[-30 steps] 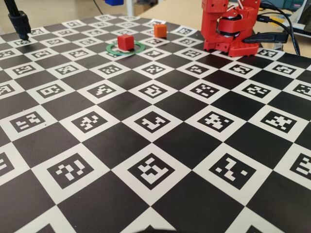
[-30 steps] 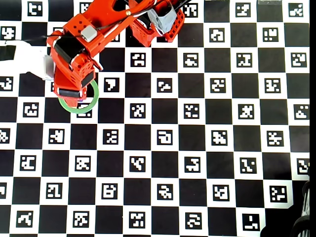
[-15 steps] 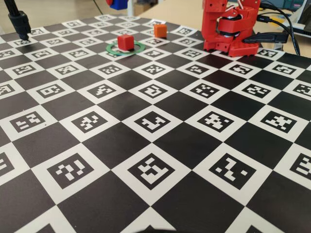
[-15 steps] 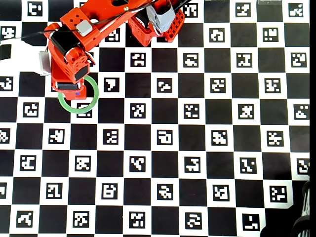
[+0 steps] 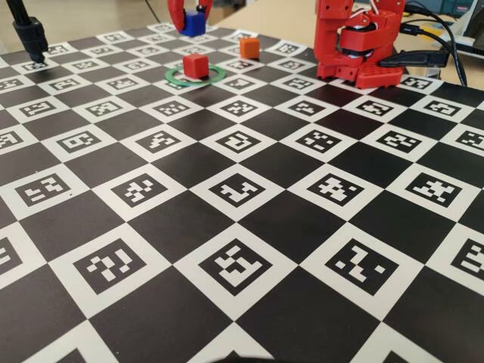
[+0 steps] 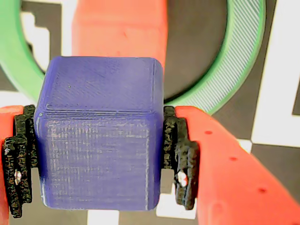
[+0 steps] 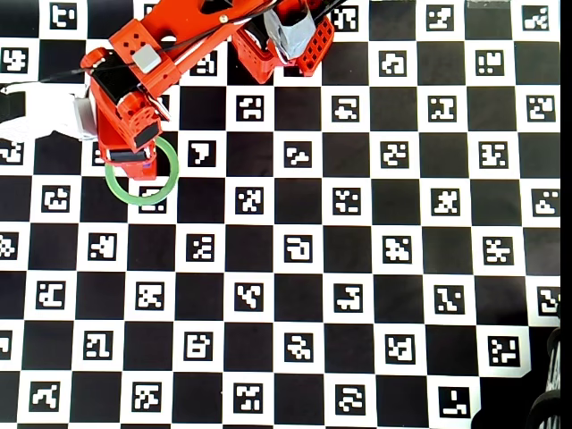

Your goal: Grab the red cube then put it in the green circle then put the blue cube on top and finally the orange cube on top

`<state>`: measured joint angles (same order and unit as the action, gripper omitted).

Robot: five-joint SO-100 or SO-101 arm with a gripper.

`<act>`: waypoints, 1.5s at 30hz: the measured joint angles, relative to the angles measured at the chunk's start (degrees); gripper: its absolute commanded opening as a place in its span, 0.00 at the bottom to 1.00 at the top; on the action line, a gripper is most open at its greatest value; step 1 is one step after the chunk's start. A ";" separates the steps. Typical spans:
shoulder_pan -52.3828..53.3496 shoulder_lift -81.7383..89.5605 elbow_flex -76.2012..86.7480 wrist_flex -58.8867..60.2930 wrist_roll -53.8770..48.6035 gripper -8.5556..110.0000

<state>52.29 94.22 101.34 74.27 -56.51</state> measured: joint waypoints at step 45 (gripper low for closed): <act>-0.79 -0.09 6.42 -6.68 5.45 0.12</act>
<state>51.50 94.13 107.75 67.59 -51.06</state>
